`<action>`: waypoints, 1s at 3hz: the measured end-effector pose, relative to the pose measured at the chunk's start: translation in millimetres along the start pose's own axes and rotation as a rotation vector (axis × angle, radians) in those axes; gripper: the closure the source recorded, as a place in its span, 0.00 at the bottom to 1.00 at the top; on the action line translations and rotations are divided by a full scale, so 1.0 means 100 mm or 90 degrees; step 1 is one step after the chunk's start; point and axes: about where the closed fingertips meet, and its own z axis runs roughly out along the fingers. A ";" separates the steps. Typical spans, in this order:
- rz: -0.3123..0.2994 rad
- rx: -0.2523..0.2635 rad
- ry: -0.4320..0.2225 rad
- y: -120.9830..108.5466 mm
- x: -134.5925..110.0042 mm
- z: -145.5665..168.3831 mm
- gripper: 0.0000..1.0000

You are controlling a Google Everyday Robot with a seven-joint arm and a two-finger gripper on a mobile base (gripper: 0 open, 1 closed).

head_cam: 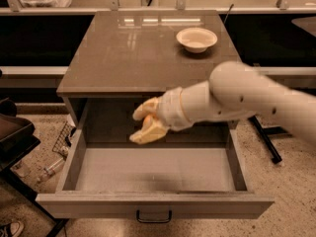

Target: Pick orange from top drawer and place on counter

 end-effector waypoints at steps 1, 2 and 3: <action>-0.035 0.004 0.004 -0.53 -0.71 -0.46 1.00; -0.064 -0.022 -0.007 -0.96 -1.06 -0.32 1.00; -0.083 -0.019 -0.057 -1.48 -1.38 0.07 1.00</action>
Offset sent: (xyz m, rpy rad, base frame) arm 0.1437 0.0618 0.2147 0.0389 -0.1697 0.1377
